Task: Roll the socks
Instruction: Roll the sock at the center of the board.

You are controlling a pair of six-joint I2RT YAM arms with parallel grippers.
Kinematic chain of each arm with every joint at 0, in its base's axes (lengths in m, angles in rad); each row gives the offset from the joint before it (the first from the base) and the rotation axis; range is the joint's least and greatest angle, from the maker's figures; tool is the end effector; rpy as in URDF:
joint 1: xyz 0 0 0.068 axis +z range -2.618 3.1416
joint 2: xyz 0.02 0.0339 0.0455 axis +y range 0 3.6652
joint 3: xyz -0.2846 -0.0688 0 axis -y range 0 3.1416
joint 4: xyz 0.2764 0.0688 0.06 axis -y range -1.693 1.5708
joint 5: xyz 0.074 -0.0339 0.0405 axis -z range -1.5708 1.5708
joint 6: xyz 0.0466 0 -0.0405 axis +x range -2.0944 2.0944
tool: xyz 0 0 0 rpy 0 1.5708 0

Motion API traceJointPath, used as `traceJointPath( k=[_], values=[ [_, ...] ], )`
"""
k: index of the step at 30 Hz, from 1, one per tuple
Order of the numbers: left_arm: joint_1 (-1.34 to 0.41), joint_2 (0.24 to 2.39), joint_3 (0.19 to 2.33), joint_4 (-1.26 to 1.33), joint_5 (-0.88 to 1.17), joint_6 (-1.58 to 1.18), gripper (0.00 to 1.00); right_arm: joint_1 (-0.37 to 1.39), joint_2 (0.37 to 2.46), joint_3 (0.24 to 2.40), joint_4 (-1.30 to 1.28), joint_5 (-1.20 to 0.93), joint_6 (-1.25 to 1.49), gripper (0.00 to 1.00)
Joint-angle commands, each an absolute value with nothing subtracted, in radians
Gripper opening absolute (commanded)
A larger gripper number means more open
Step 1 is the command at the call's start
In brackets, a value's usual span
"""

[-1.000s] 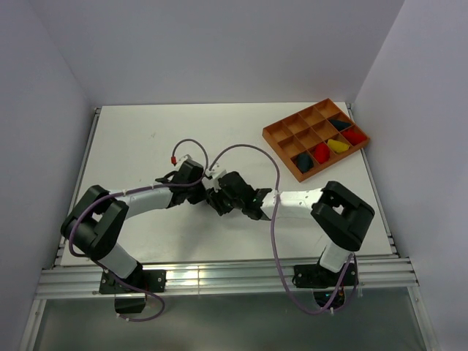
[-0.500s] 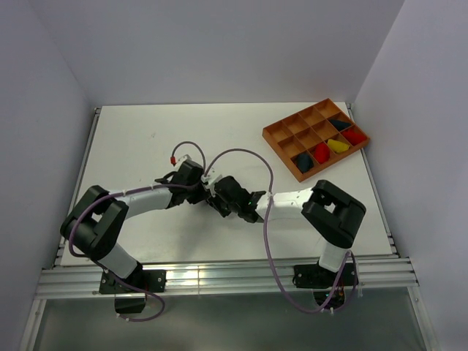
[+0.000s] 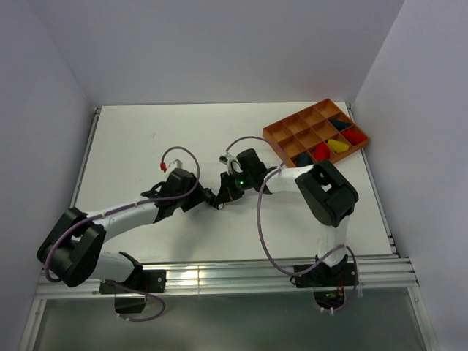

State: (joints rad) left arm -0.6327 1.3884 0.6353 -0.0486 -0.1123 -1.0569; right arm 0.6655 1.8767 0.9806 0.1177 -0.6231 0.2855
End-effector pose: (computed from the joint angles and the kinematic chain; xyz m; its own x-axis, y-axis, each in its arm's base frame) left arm 0.2408 -0.1701 0.1617 -0.7418 -0.5291 -0.4120 -0.2467 0.7866 -0.5661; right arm 0.3017 0.2714 0.1280 -0.7632 -0.3083 -0.5678 -0.6392 0.4889 0.5937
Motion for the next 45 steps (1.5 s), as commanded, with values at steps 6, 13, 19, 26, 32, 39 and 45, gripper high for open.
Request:
traceJointPath(
  k=[6,13,19,26,32,39,45],
  values=[
    [-0.638,1.336,0.575,0.054,-0.140,-1.121,0.58,0.569,2.043,0.989,0.210,-0.965,0.514,0.00],
    [-0.637,1.427,0.627,0.072,-0.158,-1.124,0.52,0.554,2.088,0.966,0.285,-0.983,0.571,0.00],
    [-0.632,1.496,0.655,0.069,-0.179,-1.132,0.48,0.548,2.094,0.968,0.272,-0.966,0.563,0.00],
    [-0.630,1.577,0.679,0.026,-0.160,-1.114,0.18,0.548,2.037,0.945,0.244,-0.898,0.500,0.05],
    [-0.630,1.597,0.692,0.000,-0.141,-1.086,0.07,0.566,1.864,0.887,0.213,-0.720,0.410,0.39],
    [-0.632,1.586,0.724,-0.081,-0.133,-1.051,0.07,0.693,1.606,0.799,0.179,-0.206,0.259,0.50],
    [-0.635,1.589,0.745,-0.097,-0.121,-1.040,0.07,0.844,1.505,0.755,0.262,-0.002,0.144,0.52]
  ],
)
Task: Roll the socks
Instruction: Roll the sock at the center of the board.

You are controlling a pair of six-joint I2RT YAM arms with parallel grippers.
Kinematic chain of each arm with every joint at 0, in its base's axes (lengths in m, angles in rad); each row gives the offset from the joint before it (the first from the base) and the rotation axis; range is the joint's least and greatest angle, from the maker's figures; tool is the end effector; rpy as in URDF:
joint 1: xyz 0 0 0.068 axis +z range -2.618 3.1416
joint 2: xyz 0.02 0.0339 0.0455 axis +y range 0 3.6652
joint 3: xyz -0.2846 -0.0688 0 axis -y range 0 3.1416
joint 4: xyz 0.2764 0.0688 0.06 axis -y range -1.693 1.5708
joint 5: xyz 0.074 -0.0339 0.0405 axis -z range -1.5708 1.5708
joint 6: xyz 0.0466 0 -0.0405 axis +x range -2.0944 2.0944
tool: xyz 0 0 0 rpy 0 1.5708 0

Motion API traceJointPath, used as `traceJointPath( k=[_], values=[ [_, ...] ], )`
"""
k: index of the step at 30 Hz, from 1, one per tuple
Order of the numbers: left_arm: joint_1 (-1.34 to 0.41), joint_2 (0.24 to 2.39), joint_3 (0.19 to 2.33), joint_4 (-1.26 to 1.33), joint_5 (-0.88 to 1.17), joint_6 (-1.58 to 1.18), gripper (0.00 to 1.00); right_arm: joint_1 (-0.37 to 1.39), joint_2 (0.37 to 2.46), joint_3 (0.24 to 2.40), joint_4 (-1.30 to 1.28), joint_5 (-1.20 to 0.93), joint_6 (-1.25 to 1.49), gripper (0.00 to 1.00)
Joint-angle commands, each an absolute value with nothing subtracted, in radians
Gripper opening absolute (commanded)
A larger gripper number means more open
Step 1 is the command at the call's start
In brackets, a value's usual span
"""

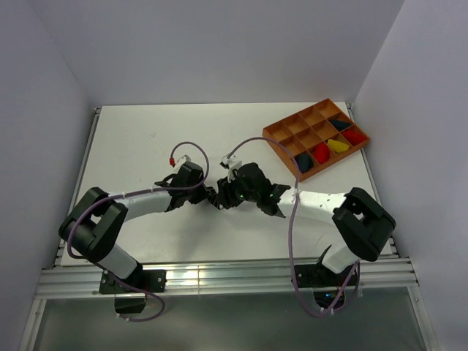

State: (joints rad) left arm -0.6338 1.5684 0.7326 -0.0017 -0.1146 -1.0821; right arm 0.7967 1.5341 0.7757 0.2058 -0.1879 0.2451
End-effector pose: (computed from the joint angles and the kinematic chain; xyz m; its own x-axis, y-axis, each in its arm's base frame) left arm 0.2688 -0.1910 0.1439 -0.7461 -0.5402 -0.3892 -0.2813 0.7856 -0.5511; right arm 0.2408 0.2588 0.1885 -0.5534 -0.2251 -0.8019 -0.7003 0.6470 0.3017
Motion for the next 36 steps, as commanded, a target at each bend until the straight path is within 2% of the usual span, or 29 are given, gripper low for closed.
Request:
traceJointPath(
  k=[1,18,36],
  values=[
    [-0.635,1.591,0.747,-0.097,-0.118,-1.040,0.07,0.873,1.512,0.756,0.267,0.026,0.126,0.52],
    [-0.644,1.604,0.762,-0.094,-0.103,-1.039,0.07,0.922,1.727,0.834,0.268,0.032,0.075,0.53],
    [-0.653,1.602,0.767,-0.098,-0.109,-1.034,0.06,0.914,1.704,0.862,0.272,0.052,0.140,0.53]
  ],
)
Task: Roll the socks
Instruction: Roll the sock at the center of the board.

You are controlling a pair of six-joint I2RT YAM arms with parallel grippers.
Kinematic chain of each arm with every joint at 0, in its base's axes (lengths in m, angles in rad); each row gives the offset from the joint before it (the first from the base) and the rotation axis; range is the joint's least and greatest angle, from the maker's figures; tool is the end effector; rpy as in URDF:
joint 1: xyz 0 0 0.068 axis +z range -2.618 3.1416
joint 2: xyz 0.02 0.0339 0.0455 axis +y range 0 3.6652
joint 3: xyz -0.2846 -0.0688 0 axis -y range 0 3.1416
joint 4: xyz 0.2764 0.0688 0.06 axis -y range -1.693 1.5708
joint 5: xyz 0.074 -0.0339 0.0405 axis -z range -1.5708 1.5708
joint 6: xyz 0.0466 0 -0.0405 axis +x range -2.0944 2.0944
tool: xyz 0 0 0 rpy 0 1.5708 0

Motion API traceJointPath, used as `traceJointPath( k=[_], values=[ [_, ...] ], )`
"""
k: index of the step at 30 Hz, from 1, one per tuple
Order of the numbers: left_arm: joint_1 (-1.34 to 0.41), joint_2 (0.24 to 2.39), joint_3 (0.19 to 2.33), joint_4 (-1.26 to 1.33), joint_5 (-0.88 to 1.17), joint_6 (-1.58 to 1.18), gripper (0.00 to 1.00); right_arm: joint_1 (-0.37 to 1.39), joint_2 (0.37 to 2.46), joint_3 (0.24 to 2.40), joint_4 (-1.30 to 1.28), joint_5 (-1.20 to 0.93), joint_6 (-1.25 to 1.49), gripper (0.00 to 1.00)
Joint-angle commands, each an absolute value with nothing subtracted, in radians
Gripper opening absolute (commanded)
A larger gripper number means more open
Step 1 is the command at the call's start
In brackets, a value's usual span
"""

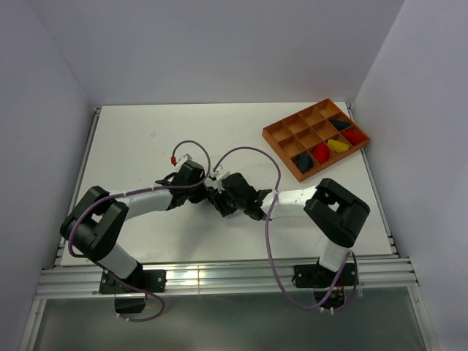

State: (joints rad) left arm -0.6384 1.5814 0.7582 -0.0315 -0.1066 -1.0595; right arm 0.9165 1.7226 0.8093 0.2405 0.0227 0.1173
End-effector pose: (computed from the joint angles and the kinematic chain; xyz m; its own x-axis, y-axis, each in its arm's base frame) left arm 0.2711 -0.1950 0.1454 -0.7643 -0.5127 -0.3912 -0.2658 0.8031 -0.5332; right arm 0.2283 0.2959 0.1376 -0.4682 -0.4182 -0.7784 -0.7327 0.6761 0.0775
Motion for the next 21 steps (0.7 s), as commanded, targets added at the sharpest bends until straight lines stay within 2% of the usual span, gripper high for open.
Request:
traceJointPath(
  k=[1,4,5,7,8,11,15,20,21],
  values=[
    [-0.652,1.600,0.769,-0.097,-0.109,-1.032,0.06,0.911,1.710,0.865,0.270,0.042,0.144,0.53],
    [-0.653,1.595,0.765,-0.095,-0.109,-1.028,0.06,0.891,1.729,0.864,0.275,0.005,0.169,0.45],
    [-0.653,1.594,0.764,-0.092,-0.107,-1.026,0.07,0.876,1.730,0.859,0.279,-0.024,0.176,0.36],
    [-0.653,1.589,0.755,-0.069,-0.103,-1.023,0.08,0.855,1.736,0.853,0.273,-0.069,0.205,0.26],
    [-0.653,1.582,0.750,-0.060,-0.098,-1.023,0.08,0.830,1.741,0.853,0.268,-0.119,0.228,0.13],
    [-0.653,1.571,0.747,-0.052,-0.100,-1.020,0.13,0.789,1.753,0.854,0.245,-0.240,0.291,0.00],
    [-0.653,1.546,0.732,-0.029,-0.103,-1.020,0.27,0.677,1.793,0.858,0.241,-0.472,0.406,0.00],
    [-0.653,1.503,0.701,0.018,-0.104,-1.028,0.38,0.591,1.897,0.851,0.342,-0.740,0.618,0.00],
    [-0.653,1.496,0.690,0.023,-0.107,-1.029,0.43,0.577,1.916,0.847,0.366,-0.777,0.653,0.00]
  ],
)
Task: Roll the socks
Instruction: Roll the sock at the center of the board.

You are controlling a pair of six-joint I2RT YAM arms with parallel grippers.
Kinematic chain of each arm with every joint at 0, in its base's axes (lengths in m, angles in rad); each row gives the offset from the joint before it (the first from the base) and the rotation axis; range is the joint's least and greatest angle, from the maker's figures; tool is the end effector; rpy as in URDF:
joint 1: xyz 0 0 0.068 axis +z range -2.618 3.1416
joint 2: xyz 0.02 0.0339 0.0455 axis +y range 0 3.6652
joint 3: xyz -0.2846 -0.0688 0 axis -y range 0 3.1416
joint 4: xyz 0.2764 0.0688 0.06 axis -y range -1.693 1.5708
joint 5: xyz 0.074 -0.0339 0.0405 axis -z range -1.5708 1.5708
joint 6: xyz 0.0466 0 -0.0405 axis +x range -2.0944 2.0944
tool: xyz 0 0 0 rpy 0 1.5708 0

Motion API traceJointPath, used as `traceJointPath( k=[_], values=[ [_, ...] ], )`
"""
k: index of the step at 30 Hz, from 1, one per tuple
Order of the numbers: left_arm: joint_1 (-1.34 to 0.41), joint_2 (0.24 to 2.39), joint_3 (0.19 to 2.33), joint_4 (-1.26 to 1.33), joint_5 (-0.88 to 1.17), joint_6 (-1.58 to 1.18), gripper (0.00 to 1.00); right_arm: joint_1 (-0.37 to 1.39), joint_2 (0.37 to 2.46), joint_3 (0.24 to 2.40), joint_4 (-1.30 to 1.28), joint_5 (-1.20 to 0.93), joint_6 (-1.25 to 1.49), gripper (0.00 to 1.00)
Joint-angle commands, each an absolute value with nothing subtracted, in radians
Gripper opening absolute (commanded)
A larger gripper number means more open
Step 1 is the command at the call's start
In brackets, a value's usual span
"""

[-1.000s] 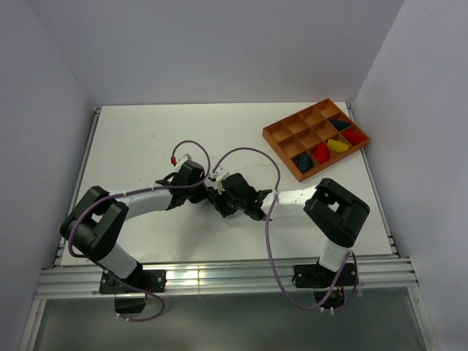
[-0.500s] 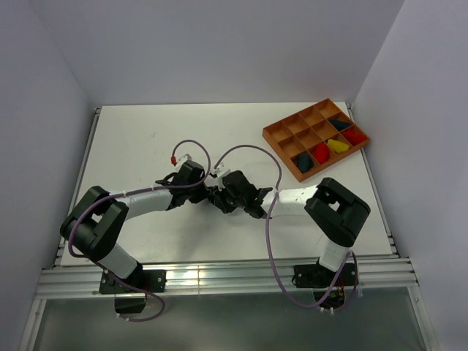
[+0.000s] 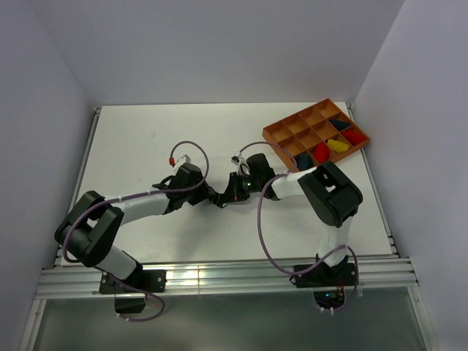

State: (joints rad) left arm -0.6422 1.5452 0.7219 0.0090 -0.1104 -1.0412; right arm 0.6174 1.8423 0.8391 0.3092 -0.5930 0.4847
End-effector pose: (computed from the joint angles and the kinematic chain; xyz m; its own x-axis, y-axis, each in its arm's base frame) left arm 0.2651 -0.1919 0.1486 -0.7557 -0.5059 -0.4159 -0.2324 0.8009 -0.5519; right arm 0.2965 0.2424 0.1148 -0.8484 -0.1285 -0.5136 -0.4917 0.5508 0.6744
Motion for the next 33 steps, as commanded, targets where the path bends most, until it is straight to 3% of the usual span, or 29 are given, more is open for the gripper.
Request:
traceJointPath(
  k=[1,6,19,29,33],
  values=[
    [-0.653,1.487,0.683,0.029,-0.109,-1.035,0.46,0.557,1.936,0.842,0.433,-0.854,0.687,0.00],
    [-0.653,1.440,0.652,0.057,-0.132,-1.045,0.54,0.525,2.031,0.827,0.567,-0.946,0.841,0.00],
    [-0.634,1.552,0.699,0.054,-0.160,-1.063,0.50,0.506,2.100,0.870,0.488,-0.953,0.834,0.00],
    [-0.630,1.692,0.747,0.012,-0.140,-1.043,0.28,0.503,2.069,0.899,0.351,-0.890,0.713,0.01],
    [-0.630,1.695,0.752,-0.035,-0.133,-1.025,0.14,0.505,1.949,0.890,0.241,-0.780,0.598,0.21]
  ],
)
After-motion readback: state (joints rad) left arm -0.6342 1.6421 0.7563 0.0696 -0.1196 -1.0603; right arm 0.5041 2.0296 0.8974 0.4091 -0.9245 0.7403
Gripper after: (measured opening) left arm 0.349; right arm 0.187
